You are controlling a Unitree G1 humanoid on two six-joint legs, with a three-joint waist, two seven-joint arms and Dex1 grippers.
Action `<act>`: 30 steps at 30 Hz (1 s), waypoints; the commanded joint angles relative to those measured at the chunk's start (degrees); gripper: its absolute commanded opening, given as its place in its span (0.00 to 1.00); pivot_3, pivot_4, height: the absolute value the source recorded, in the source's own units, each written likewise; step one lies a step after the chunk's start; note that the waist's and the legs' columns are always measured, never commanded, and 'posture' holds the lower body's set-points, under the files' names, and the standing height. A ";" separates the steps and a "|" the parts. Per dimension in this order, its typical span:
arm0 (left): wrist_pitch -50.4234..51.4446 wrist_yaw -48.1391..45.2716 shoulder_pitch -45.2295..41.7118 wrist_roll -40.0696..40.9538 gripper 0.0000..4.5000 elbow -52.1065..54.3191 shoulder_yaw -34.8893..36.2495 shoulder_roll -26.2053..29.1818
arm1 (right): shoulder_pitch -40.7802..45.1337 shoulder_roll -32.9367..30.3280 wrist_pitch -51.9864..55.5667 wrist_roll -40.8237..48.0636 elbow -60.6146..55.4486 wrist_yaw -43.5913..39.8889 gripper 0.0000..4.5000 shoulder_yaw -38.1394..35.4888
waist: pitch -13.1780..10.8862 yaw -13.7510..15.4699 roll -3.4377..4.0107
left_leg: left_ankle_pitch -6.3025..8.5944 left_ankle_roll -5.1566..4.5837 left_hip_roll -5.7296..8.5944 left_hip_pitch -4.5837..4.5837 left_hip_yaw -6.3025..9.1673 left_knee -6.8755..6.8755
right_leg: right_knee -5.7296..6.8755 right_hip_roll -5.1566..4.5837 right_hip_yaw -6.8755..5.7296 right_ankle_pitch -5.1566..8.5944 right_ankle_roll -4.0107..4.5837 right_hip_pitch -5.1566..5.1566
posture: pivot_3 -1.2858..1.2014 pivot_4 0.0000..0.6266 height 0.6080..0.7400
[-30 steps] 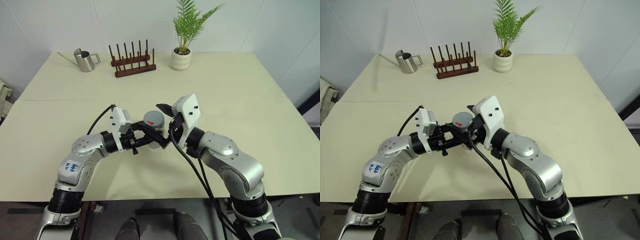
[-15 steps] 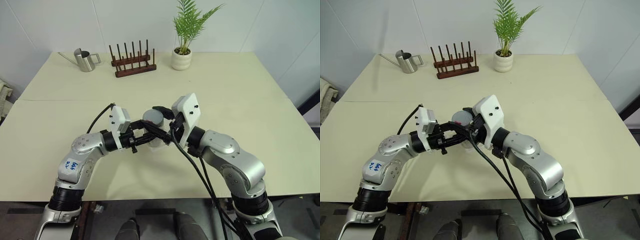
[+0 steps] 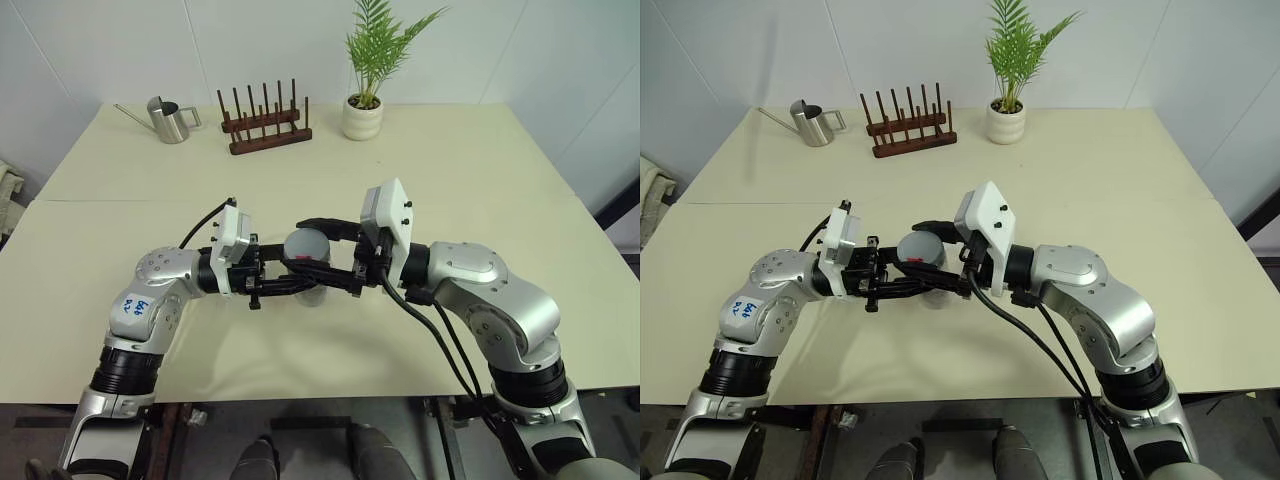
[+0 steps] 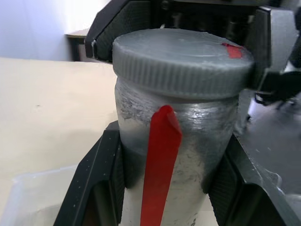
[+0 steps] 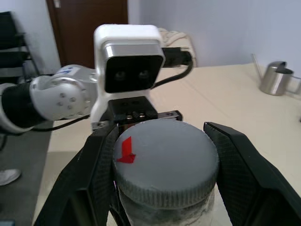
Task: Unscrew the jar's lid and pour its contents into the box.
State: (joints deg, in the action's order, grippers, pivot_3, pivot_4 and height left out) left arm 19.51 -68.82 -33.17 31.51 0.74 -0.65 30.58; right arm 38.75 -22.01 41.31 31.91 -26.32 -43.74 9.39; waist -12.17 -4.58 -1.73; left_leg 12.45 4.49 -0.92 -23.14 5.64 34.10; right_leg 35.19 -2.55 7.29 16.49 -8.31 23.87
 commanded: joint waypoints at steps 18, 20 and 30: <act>0.36 -2.98 -2.89 0.55 0.42 -1.77 0.37 0.56 | 2.18 2.09 -3.59 1.18 -0.65 -3.43 0.99 1.54 | 0.00 0.01 0.00 | 0.00 -0.01 0.00 0.00 0.07 0.00 | 0.21 0.00 -0.05 0.00 -0.01 0.05 | 0.52 0.24 1.00; 1.05 -3.48 -2.27 1.08 0.42 -0.50 0.48 0.96 | 2.27 2.25 -3.72 0.82 -0.68 -3.15 0.99 1.59 | 0.00 0.03 0.00 | 0.00 -0.01 0.00 0.00 0.08 0.01 | 0.24 0.00 -0.06 0.00 0.00 0.06 | 0.52 0.24 1.00; 0.89 -4.55 -0.73 1.27 0.42 2.51 0.60 1.70 | 3.51 2.78 -5.28 -1.04 1.85 -1.87 0.99 1.69 | 0.00 0.02 0.01 | 0.00 -0.01 0.00 0.00 0.09 0.01 | 0.29 0.00 -0.08 0.01 0.02 0.08 | 0.52 0.24 1.00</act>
State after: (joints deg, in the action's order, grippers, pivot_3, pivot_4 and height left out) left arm 21.19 -73.01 -34.04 31.73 0.70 -0.99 31.83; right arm 41.21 -19.62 37.44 31.06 -24.21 -45.80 11.06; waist -12.17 -4.56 -1.73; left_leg 12.45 4.48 -0.92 -23.14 5.74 34.11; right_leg 35.48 -2.55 7.21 16.50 -8.29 23.95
